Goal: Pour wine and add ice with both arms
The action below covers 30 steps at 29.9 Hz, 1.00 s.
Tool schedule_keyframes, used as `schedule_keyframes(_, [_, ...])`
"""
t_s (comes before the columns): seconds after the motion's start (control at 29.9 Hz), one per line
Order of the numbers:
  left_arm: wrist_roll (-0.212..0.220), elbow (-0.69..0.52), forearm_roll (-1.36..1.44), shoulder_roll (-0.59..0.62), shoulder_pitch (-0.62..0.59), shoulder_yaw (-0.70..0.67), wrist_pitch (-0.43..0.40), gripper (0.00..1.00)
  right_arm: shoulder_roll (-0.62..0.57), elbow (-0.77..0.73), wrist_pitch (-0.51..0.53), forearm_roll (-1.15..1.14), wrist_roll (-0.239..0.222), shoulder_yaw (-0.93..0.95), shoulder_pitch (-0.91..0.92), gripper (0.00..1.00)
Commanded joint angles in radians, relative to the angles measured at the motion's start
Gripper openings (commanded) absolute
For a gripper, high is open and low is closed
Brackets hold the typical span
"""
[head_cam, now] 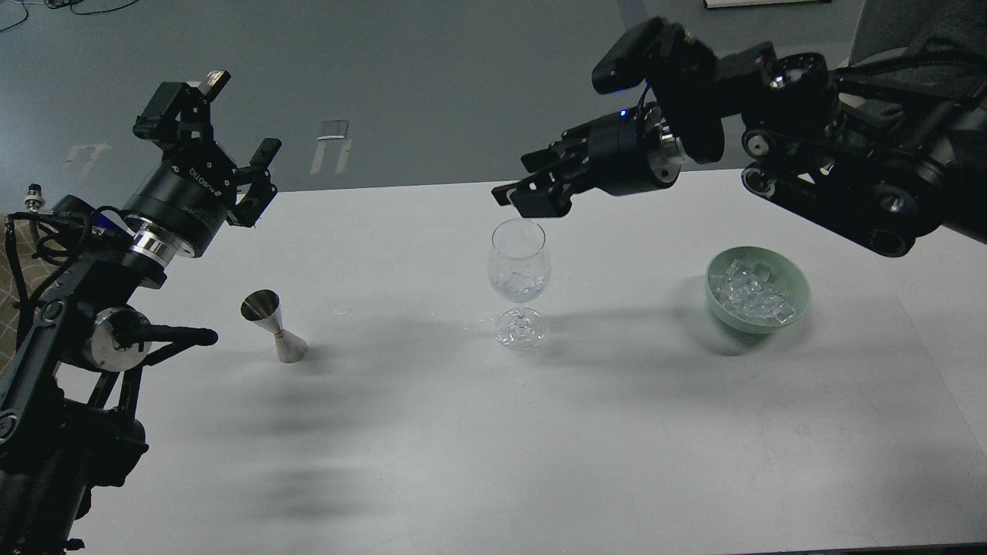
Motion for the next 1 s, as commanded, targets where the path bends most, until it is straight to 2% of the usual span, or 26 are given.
schedule_keyframes(0.0, [0.009, 0.002, -0.001, 0.0, 0.005, 0.0, 0.005, 0.98, 0.023, -0.094, -0.043, 0.09, -0.024, 0.061, 0.037, 1.0])
schedule_keyframes(0.1, [0.015, 0.012, 0.0, 0.0, -0.003, 0.003, 0.018, 0.98, 0.033, -0.168, -0.119, 0.265, -0.027, 0.069, 0.058, 1.0])
schedule_keyframes(0.17, [0.02, 0.017, -0.008, 0.0, -0.009, 0.002, 0.042, 0.98, 0.034, -0.22, -0.21, 0.415, -0.027, 0.069, 0.054, 1.0])
schedule_keyframes(0.2, [0.02, 0.017, -0.008, 0.0, -0.009, 0.002, 0.042, 0.98, 0.034, -0.22, -0.21, 0.415, -0.027, 0.069, 0.054, 1.0])
schedule_keyframes(0.43, [0.018, 0.124, -0.017, -0.006, -0.116, 0.003, -0.033, 0.98, 0.089, -0.369, -0.377, 0.716, -0.036, 0.144, -0.056, 1.0])
schedule_keyframes(0.6, [0.005, 0.176, -0.012, -0.04, -0.178, 0.003, -0.021, 0.98, 0.143, -0.398, -0.4, 0.871, -0.035, 0.239, -0.133, 1.0])
schedule_keyframes(0.7, [0.003, 0.216, -0.012, -0.074, -0.205, 0.003, 0.025, 0.98, 0.18, -0.402, -0.417, 0.923, -0.034, 0.303, -0.187, 1.0])
schedule_keyframes(0.8, [0.028, 0.229, -0.015, -0.126, -0.21, 0.003, 0.09, 0.98, 0.216, -0.407, -0.431, 0.99, -0.028, 0.426, -0.263, 1.0])
schedule_keyframes(0.9, [0.046, 0.23, -0.017, -0.169, -0.21, 0.003, 0.111, 0.98, 0.264, -0.41, -0.44, 1.062, -0.021, 0.556, -0.331, 1.0])
schedule_keyframes(0.97, [0.034, 0.23, -0.015, -0.187, -0.208, 0.003, 0.128, 0.98, 0.304, -0.41, -0.455, 1.077, -0.021, 0.619, -0.362, 1.0])
